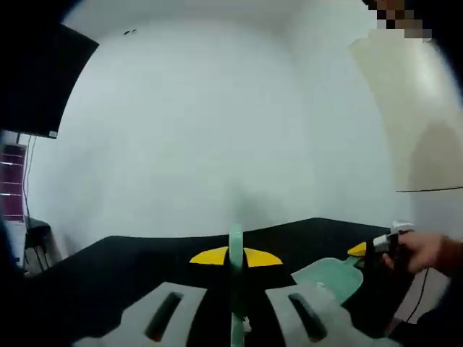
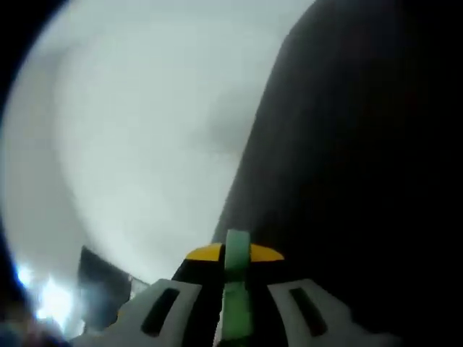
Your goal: Pick up the broom and sweep the trash on the tabletop into the dustpan.
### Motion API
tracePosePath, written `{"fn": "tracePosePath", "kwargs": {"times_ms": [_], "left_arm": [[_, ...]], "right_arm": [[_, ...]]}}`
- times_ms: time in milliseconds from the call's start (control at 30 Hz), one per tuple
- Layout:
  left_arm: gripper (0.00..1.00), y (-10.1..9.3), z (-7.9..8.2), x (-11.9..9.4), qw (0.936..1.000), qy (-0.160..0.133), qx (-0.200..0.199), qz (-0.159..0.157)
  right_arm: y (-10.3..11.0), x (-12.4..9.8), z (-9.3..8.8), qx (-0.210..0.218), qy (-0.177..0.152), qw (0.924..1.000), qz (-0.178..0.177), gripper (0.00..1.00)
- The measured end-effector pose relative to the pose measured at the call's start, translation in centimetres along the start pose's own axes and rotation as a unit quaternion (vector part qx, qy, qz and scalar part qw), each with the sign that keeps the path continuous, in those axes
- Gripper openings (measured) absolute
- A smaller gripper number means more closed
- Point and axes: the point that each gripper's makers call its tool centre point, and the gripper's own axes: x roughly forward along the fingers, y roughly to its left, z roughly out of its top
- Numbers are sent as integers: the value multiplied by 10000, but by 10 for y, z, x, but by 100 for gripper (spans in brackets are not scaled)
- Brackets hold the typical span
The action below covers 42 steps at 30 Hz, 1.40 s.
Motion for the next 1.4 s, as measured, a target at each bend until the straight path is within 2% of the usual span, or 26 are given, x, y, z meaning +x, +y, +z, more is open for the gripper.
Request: {"fn": "tracePosePath", "kwargs": {"times_ms": [67,133,167,267,300,367,467,567,667,700,867,967,1067,1133,1200,1233,1333,1400], "left_arm": [[4,3,-1,5,10000,-41,47,60],[4,5,-1,11,9999,-138,43,60],[4,7,-1,14,9998,-143,83,96],[4,11,-5,24,9997,-129,147,133],[4,7,-6,27,9998,-182,-69,25],[5,-4,-7,32,9995,-210,-201,-109],[6,-29,-5,41,9993,-264,-141,-206],[4,-70,4,49,9970,-488,-35,-606],[5,-112,1,58,9941,-458,523,-835],[6,-124,0,60,9932,-461,568,-902],[4,-170,8,69,9892,-730,309,-1237],[4,-184,9,77,9882,-800,401,-1243],[4,-184,13,86,9876,-880,393,-1238],[4,-180,21,90,9855,-996,264,-1346],[4,-173,38,92,9809,-1187,158,-1530],[4,-169,42,91,9808,-1209,158,-1525],[4,-145,73,83,9756,-1536,54,-1569],[4,-124,87,76,9755,-1592,51,-1519]], "right_arm": [[4,-5,3,-83,181,9998,60,12],[4,-10,11,-147,170,9997,61,12],[5,-11,10,-221,266,9993,103,12],[7,-14,2,-230,281,9993,101,12],[5,-14,0,-237,282,9993,92,12],[2,-15,-5,-160,255,9995,104,12],[-3,-14,-7,5,174,9998,133,12],[-5,-15,-11,191,138,9995,187,12],[-6,-16,-11,283,66,9994,201,12],[-5,-16,-10,276,55,9994,209,12],[-5,-17,-10,276,-11,9994,206,12],[-7,-16,-5,282,-39,9993,223,12],[-8,-16,-3,278,-68,9993,233,12],[-8,-18,-5,287,-80,9993,236,12],[-7,-19,-7,306,-74,9992,243,12],[-6,-19,-7,307,-64,9992,240,12],[-6,-20,-8,326,-32,9992,226,12],[-6,-21,-8,306,-34,9993,194,12]]}}
